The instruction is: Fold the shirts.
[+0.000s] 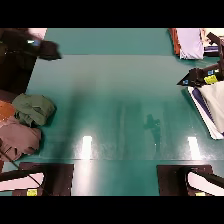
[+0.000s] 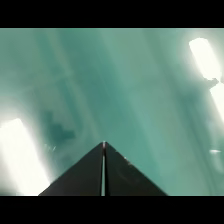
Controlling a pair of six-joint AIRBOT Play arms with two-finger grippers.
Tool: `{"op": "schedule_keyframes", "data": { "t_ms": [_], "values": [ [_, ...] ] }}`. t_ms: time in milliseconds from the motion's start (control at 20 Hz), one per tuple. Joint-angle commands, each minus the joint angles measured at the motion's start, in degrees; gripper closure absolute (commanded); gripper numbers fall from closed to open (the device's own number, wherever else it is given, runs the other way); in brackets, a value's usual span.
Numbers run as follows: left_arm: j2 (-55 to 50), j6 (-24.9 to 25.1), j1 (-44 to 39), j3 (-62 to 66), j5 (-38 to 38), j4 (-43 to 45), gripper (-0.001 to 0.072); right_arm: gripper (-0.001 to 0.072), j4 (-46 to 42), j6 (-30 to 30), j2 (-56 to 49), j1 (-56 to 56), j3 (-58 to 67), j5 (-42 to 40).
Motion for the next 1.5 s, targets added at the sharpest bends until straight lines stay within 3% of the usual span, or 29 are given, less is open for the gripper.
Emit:
{"op": "schedule_keyframes", "data": {
  "t_ms": [0,200,250,300,350,650,900,950,1050,1100,1350,1450],
  "values": [
    [6.93,-1.33,13.16,-7.15,-2.95,1.68,0.0681,0.0694,0.00,0.00,0.07,0.04,0.07,0.13],
    [11.58,-2.45,24.28,-20.85,-3.58,1.84,0.0679,0.0694,0.02,0.00,0.07,0.07,0.07,0.07],
    [11.58,-2.62,25.46,-24.11,-3.54,1.86,0.0562,0.0694,0.02,0.00,0.07,0.07,0.07,0.00],
    [11.58,-2.69,26.21,-27.98,-2.27,2.10,0.0187,0.0694,0.00,0.00,0.07,0.07,0.07,-0.04],
    [11.58,-3.78,26.34,-31.41,-0.70,3.26,0.0022,0.0694,0.02,0.00,0.07,0.07,0.07,-0.04],
    [11.58,-9.29,26.34,-46.60,10.86,12.74,0.0021,0.0694,0.02,0.00,0.07,0.07,0.07,-0.15],
    [11.58,-9.99,26.34,-50.31,20.55,12.24,0.0027,0.0694,0.07,0.02,0.07,0.07,0.07,-1.62],
    [11.58,-10.14,26.32,-50.31,21.53,11.76,0.0134,0.0694,0.04,0.02,0.07,0.07,0.07,-1.62],
    [11.58,-10.10,26.32,-50.29,22.97,9.73,0.0519,0.0694,0.04,0.02,0.07,0.04,0.07,-1.62],
    [11.58,-10.03,26.32,-50.21,23.34,7.80,0.0661,0.0694,0.07,0.02,0.07,0.04,0.07,-1.60],
    [13.55,-2.01,23.37,-39.17,18.27,-5.14,0.0683,0.0694,0.50,0.07,0.20,-0.31,3.67,-1.33],
    [15.89,-1.01,19.12,-30.97,15.89,-5.99,0.0683,0.0694,0.48,0.11,0.17,-0.31,8.76,-2.05]
  ]
}}
